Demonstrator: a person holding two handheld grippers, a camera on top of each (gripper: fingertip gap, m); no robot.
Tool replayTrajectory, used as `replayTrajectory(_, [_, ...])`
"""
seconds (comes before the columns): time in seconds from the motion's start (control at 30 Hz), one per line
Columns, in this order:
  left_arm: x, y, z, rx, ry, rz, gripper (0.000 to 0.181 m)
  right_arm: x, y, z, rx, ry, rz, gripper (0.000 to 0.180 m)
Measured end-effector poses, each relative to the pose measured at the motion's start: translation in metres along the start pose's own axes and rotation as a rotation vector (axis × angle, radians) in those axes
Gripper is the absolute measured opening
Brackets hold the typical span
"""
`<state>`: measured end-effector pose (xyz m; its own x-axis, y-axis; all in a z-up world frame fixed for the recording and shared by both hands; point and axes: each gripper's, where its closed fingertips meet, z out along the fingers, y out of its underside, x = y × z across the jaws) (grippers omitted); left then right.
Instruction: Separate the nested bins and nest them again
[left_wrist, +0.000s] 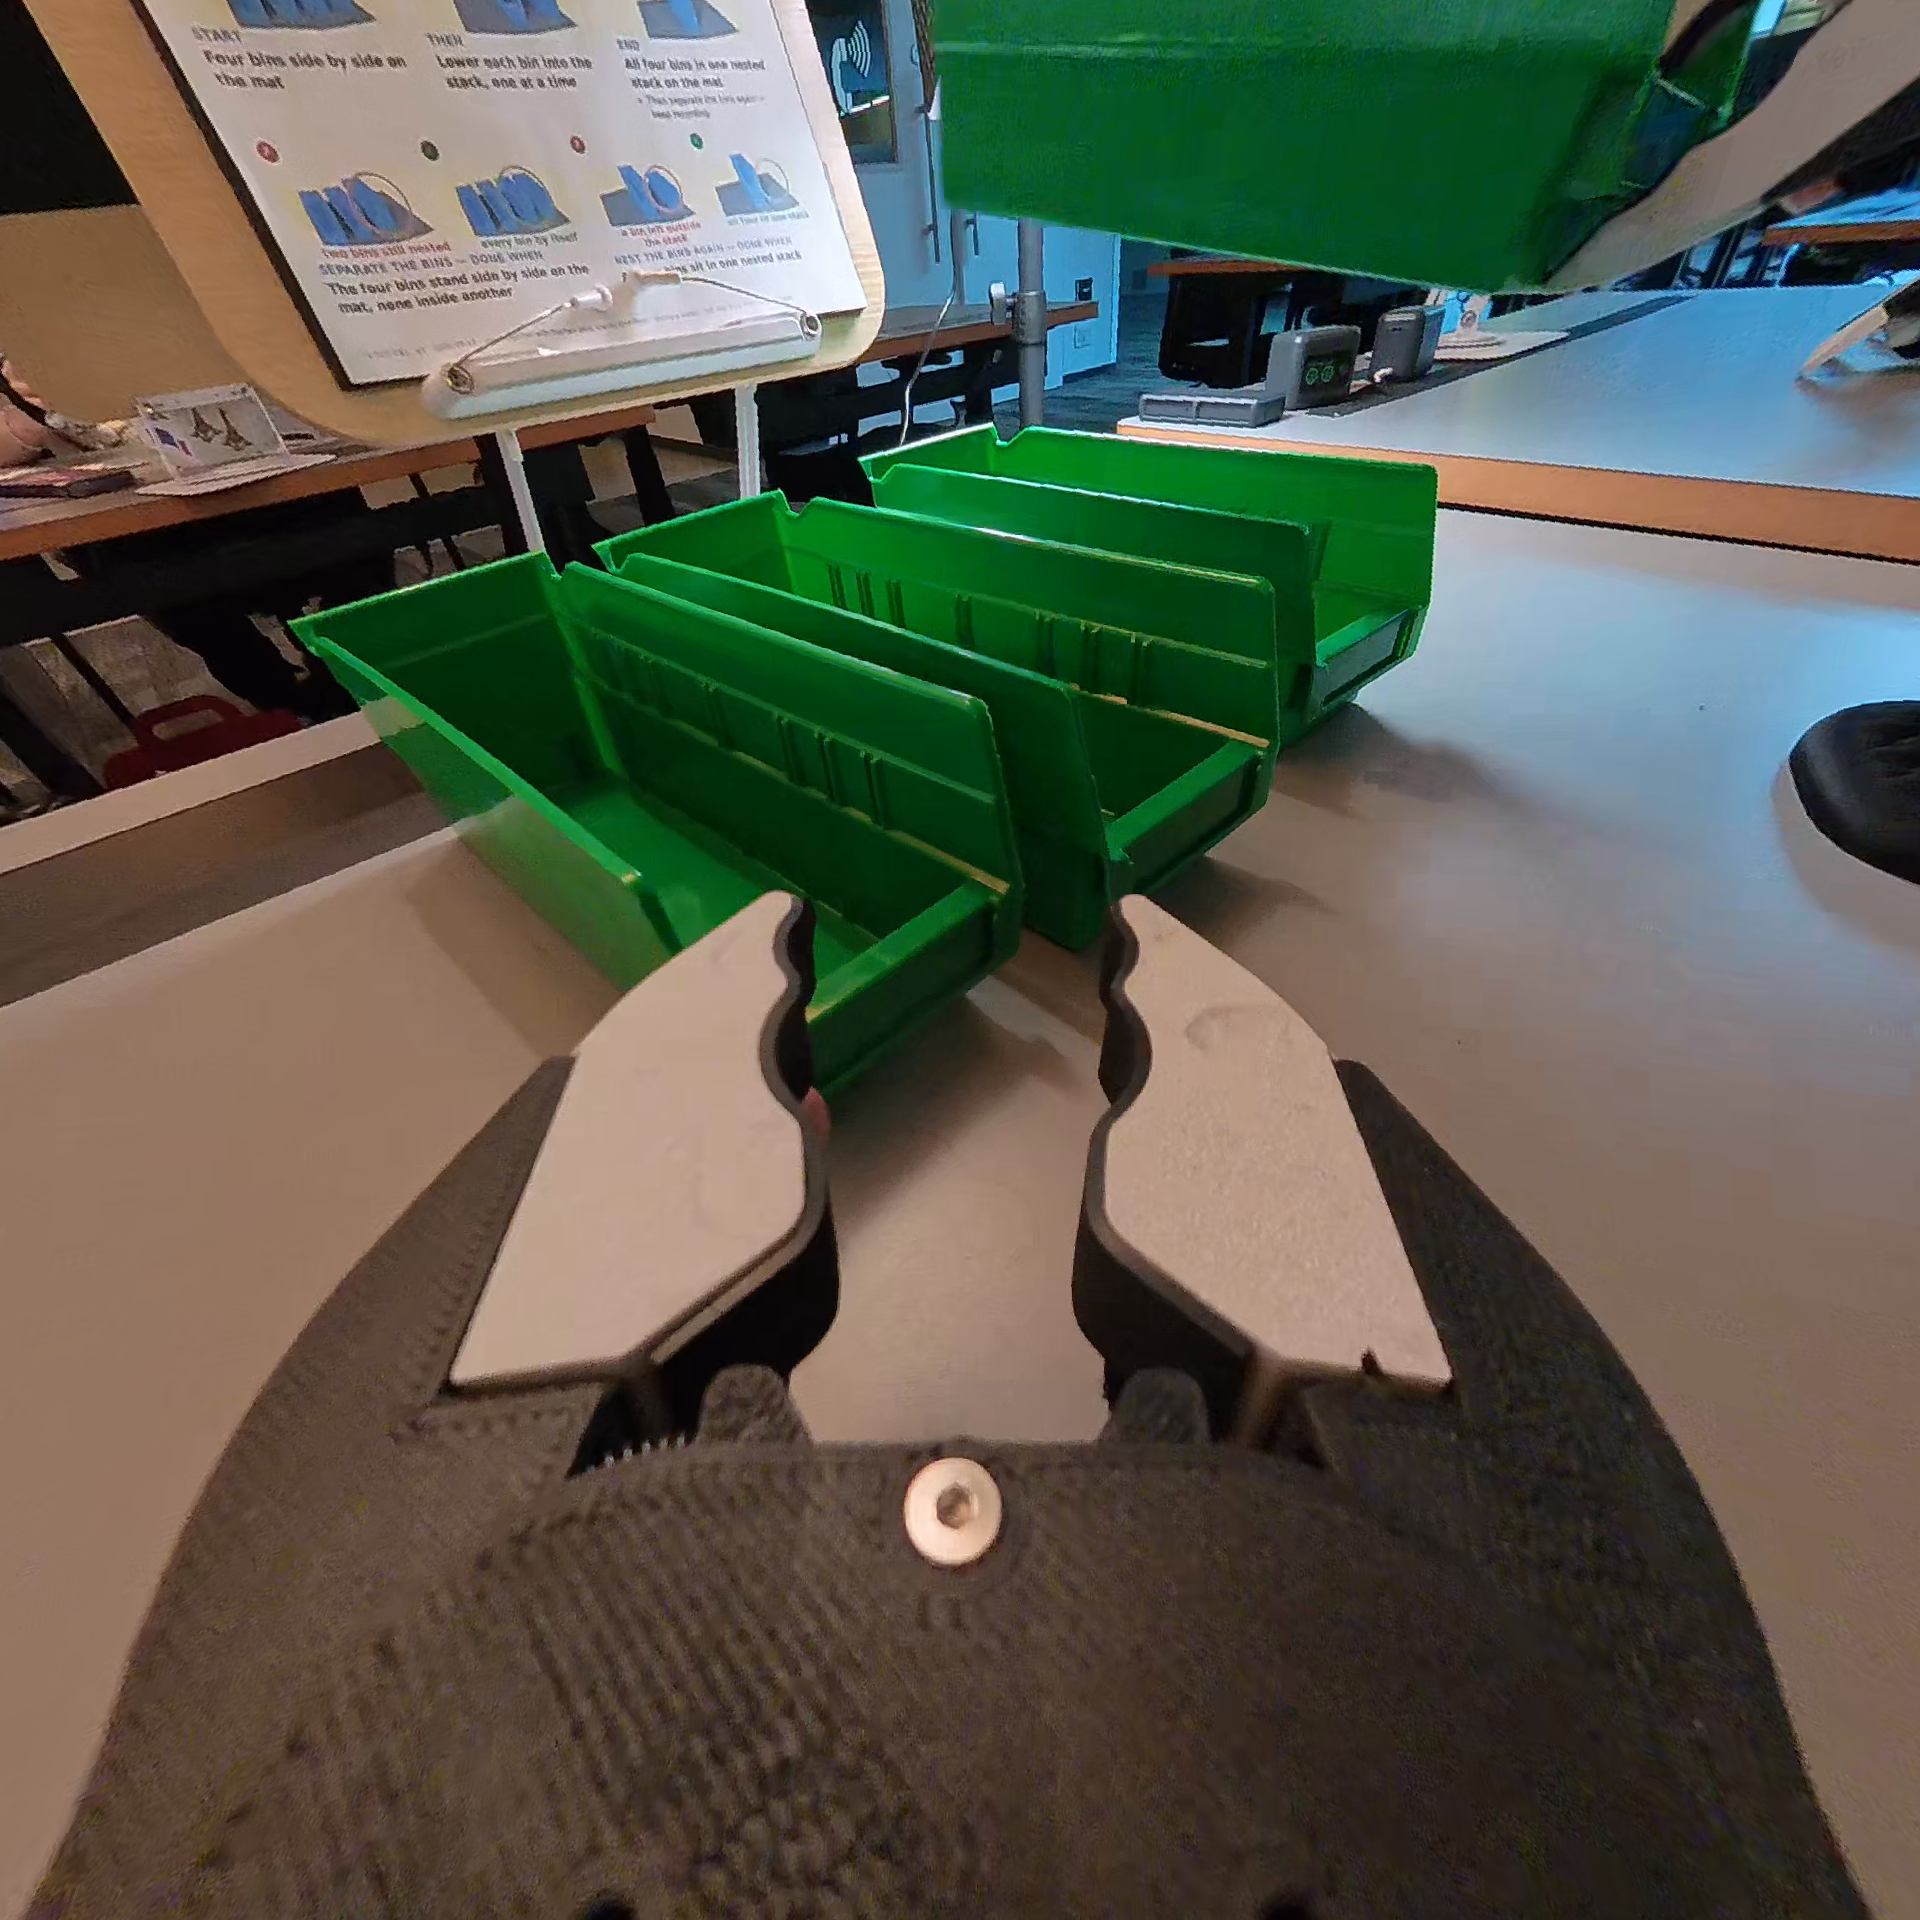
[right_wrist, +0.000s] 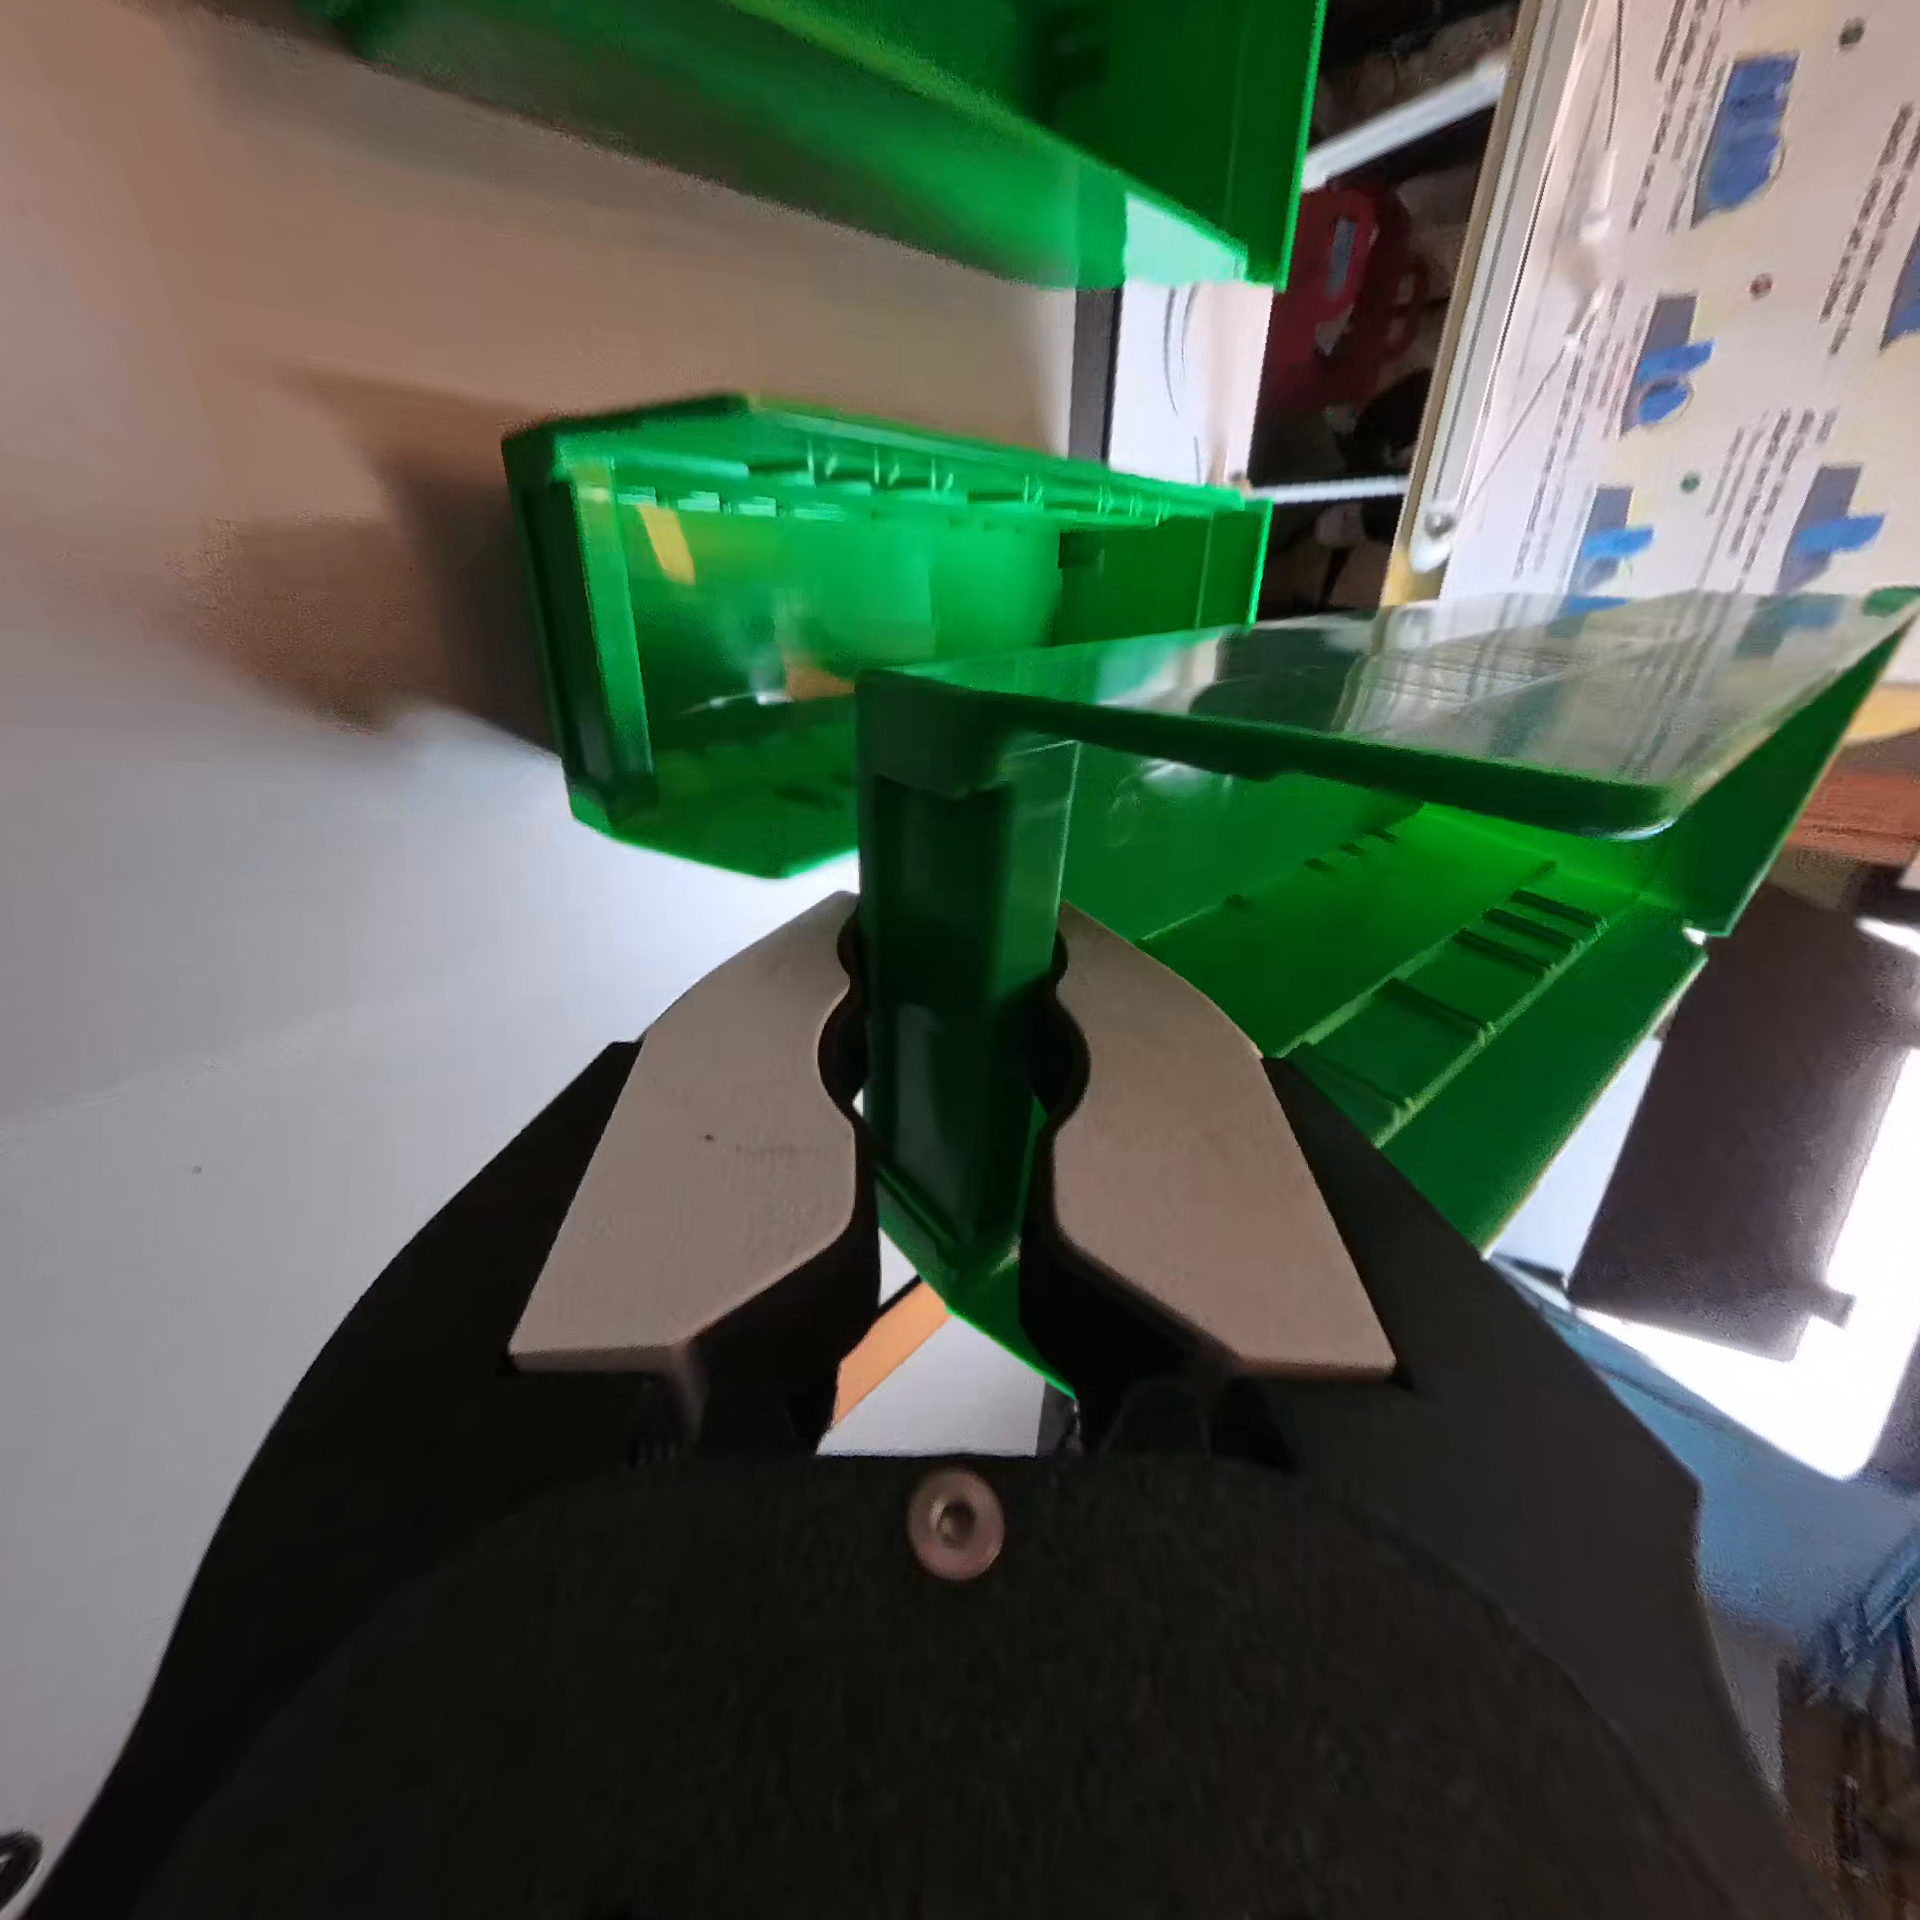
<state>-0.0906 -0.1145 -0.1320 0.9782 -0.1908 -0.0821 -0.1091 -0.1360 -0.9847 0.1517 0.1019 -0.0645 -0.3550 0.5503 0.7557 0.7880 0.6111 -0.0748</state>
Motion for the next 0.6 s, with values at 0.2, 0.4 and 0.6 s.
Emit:
replayTrajectory(0.2, [0.001,-0.001,-0.001,0.005,-0.001,0.016,0.053,-0.012,-0.031,0.034,0.004,-0.082,0.004,0.028])
replayTrajectory(0.4, [0.001,-0.001,-0.001,0.006,0.003,0.014,0.053,-0.030,-0.028,0.058,-0.037,-0.095,-0.015,0.028])
replayTrajectory(0.6, [0.003,0.000,0.000,0.001,0.005,0.021,0.053,-0.048,-0.022,0.074,-0.056,-0.135,-0.027,0.029])
